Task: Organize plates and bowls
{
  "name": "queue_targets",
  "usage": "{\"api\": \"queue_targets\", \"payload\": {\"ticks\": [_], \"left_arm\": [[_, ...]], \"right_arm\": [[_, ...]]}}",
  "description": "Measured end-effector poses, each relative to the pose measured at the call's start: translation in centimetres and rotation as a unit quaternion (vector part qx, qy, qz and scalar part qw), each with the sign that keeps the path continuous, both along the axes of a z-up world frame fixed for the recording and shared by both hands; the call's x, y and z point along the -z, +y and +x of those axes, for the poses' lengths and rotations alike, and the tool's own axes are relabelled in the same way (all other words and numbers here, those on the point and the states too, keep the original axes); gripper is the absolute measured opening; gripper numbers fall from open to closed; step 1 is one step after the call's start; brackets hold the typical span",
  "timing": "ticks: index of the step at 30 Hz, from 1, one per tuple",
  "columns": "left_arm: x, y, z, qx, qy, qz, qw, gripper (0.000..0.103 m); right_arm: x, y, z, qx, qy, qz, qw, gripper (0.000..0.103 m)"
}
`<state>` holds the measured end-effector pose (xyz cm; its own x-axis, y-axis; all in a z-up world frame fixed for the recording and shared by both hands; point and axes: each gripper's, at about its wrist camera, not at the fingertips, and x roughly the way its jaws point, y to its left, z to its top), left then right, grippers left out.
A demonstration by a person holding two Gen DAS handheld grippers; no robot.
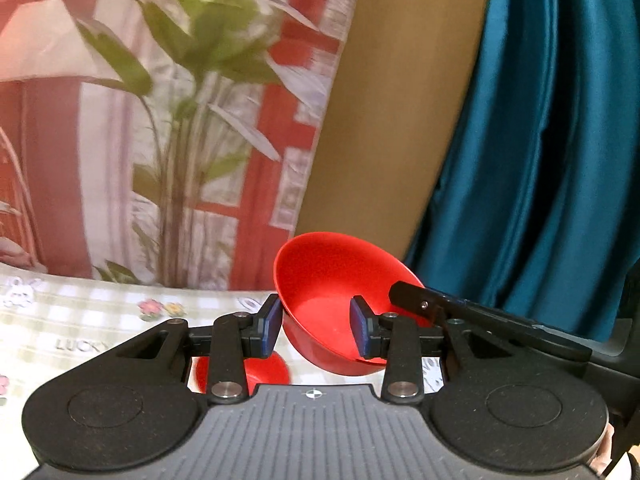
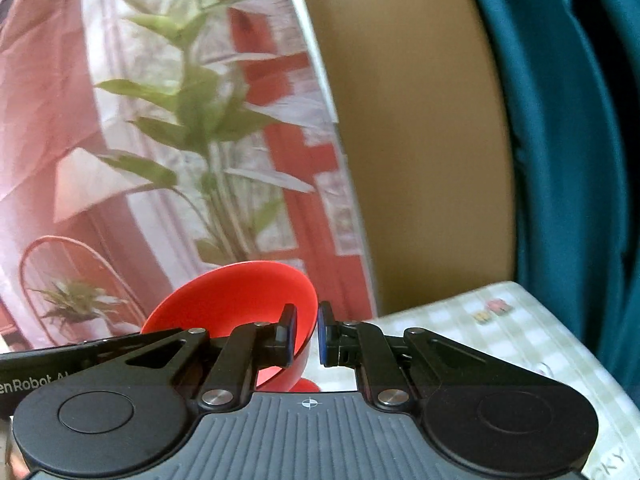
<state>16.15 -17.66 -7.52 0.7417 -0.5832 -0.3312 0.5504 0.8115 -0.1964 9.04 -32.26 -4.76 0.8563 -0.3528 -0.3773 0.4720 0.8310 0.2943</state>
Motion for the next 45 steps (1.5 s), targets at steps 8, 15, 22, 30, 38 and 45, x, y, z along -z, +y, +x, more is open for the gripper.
{"api": "queue_targets", "payload": {"ticks": [8, 15, 22, 30, 38, 45], "left_arm": [[0.8, 2.1, 2.6, -0.021, 0.013, 0.005, 0.9997, 0.039], [2.4, 3.3, 6.3, -0.022, 0.055, -0.008, 0.9982, 0.039], [4.4, 2.4, 8.9, -0.016, 0.077, 0.01, 0.9968, 0.039], [8.0, 1.0, 11.9, -0.008, 0.113, 0.042, 0.9927, 0.039], [10.2, 0.0, 12.9, 0.004, 0.125, 0.078, 0.9891, 0.039], [11.0, -0.2, 13.1, 0.013, 0.135, 0.095, 0.9862, 0.039]], "right_arm": [[1.5, 0.7, 3.8, -0.032, 0.019, 0.007, 0.999, 0.01], [3.4, -0.4, 7.0, -0.048, 0.037, 0.027, 0.998, 0.01], [5.6, -1.8, 9.1, -0.05, 0.061, 0.016, 0.997, 0.01], [9.2, -3.6, 10.8, -0.057, 0.101, 0.034, 0.993, 0.01], [12.0, -4.7, 11.2, -0.053, 0.127, 0.062, 0.989, 0.01], [13.2, -4.9, 11.0, -0.056, 0.143, 0.076, 0.985, 0.011]]}}
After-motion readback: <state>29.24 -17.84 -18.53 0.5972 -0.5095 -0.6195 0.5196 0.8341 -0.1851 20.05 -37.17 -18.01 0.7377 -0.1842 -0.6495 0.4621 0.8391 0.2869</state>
